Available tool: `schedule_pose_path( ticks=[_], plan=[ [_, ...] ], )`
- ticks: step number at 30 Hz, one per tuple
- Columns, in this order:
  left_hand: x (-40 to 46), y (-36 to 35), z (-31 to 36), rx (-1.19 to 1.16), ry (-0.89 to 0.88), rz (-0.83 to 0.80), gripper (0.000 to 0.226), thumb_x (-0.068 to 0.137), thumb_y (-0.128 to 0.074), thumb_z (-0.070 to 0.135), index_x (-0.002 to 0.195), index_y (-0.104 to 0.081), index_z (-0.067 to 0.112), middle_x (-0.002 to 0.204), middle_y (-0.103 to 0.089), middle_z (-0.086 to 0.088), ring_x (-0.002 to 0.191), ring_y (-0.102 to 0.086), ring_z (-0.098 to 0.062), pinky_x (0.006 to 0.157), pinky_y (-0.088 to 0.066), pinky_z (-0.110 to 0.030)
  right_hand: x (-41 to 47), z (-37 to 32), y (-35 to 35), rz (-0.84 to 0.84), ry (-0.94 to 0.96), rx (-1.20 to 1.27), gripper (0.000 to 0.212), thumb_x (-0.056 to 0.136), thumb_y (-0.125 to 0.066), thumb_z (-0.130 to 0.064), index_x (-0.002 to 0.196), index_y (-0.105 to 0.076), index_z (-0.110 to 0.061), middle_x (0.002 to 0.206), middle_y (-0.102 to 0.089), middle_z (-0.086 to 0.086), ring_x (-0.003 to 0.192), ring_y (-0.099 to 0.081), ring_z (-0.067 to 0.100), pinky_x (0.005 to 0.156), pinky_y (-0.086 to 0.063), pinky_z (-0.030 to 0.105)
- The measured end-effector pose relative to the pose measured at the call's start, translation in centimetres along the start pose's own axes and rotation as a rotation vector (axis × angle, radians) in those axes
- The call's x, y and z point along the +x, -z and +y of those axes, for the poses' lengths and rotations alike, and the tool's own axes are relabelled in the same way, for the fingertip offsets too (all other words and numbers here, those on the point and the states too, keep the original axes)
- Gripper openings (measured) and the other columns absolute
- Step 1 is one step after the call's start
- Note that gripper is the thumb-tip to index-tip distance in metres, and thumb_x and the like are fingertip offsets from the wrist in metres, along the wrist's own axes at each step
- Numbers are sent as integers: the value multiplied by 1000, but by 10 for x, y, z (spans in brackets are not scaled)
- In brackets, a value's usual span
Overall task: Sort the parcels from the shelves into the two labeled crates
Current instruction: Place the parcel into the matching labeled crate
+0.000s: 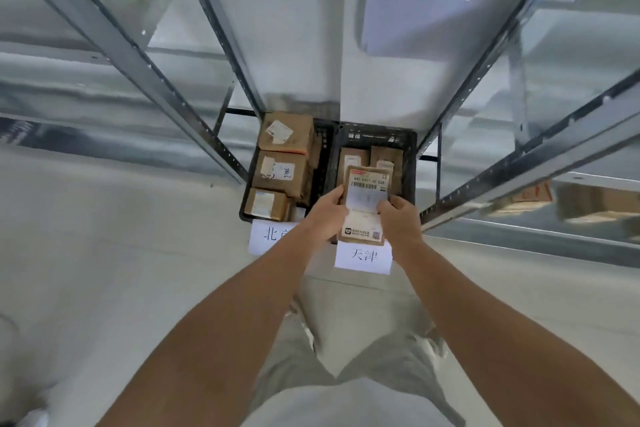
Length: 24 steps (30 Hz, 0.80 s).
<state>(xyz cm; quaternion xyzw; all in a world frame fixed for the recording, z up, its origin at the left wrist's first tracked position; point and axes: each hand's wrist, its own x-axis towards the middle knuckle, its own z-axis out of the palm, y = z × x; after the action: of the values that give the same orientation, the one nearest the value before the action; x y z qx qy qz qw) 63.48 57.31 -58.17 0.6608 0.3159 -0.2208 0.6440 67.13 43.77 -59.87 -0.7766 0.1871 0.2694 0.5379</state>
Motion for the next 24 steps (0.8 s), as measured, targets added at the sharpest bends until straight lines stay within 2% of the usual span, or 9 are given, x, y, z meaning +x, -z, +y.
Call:
schedule_pose_path(
  ticks=[2,6,8,11,15,17,20,22,24],
  plan=[
    [8,26,-1,32,23,-22,58,97,-38,-4,140,-54,32,126,-66,-6,109,-66,-30,78,-62,-45,-1,-4,-23,22,-9,6,23,95,-49,-16,103,-70,-23,97,-72,4,92,-70,30,77,-61,45],
    [26,61,4,42,46,-74,59,96,-37,-8,140,-53,27,131,-64,-9,115,-62,-31,60,-58,-24,8,-13,-57,61,-33,15,23,97,-48,-16,98,-67,-29,95,-72,3,91,-70,30,79,-60,47],
    [37,71,2,36,53,-93,60,96,-36,-11,141,-52,25,132,-63,-9,115,-60,-29,57,-54,-17,17,-12,-70,53,-56,31,23,100,-47,-17,106,-66,-27,97,-71,1,91,-70,28,76,-62,43],
    [62,83,-10,36,78,-97,60,97,-37,-10,145,-48,25,135,-61,-7,120,-58,-28,60,-54,-18,40,-2,-89,38,-75,1,28,102,-47,-18,124,-64,-22,100,-70,-2,89,-71,25,73,-63,38],
    [113,101,-42,50,93,-75,56,100,-38,-6,144,-48,27,127,-62,-1,115,-58,-22,56,-52,-14,88,24,-123,1,-75,-64,31,100,-46,-18,126,-63,-22,99,-70,-2,87,-70,24,72,-63,39],
    [148,115,-65,49,98,-48,55,101,-40,-3,145,-46,29,130,-61,2,109,-60,-20,58,-54,-16,119,39,-148,-19,-56,-87,31,100,-47,-19,128,-62,-23,104,-70,-3,88,-69,20,75,-63,40],
    [213,135,-104,73,71,-17,56,100,-43,1,148,-44,30,137,-59,1,108,-63,-20,71,-60,-30,173,69,-190,-46,-9,-135,37,100,-49,-21,137,-54,-22,120,-67,-1,92,-65,15,72,-61,30],
    [259,145,-134,102,50,10,53,101,-44,3,147,-45,30,135,-60,1,104,-66,-21,74,-61,-36,213,93,-218,-54,12,-167,46,99,-52,-19,144,-45,-20,123,-64,-1,92,-62,15,71,-60,27],
    [300,151,-158,141,16,25,48,101,-45,4,143,-50,26,131,-62,-1,99,-66,-18,67,-58,-30,250,119,-241,-77,32,-185,60,97,-56,-16,151,-31,-19,125,-60,-1,96,-60,16,79,-60,32]
  ],
)
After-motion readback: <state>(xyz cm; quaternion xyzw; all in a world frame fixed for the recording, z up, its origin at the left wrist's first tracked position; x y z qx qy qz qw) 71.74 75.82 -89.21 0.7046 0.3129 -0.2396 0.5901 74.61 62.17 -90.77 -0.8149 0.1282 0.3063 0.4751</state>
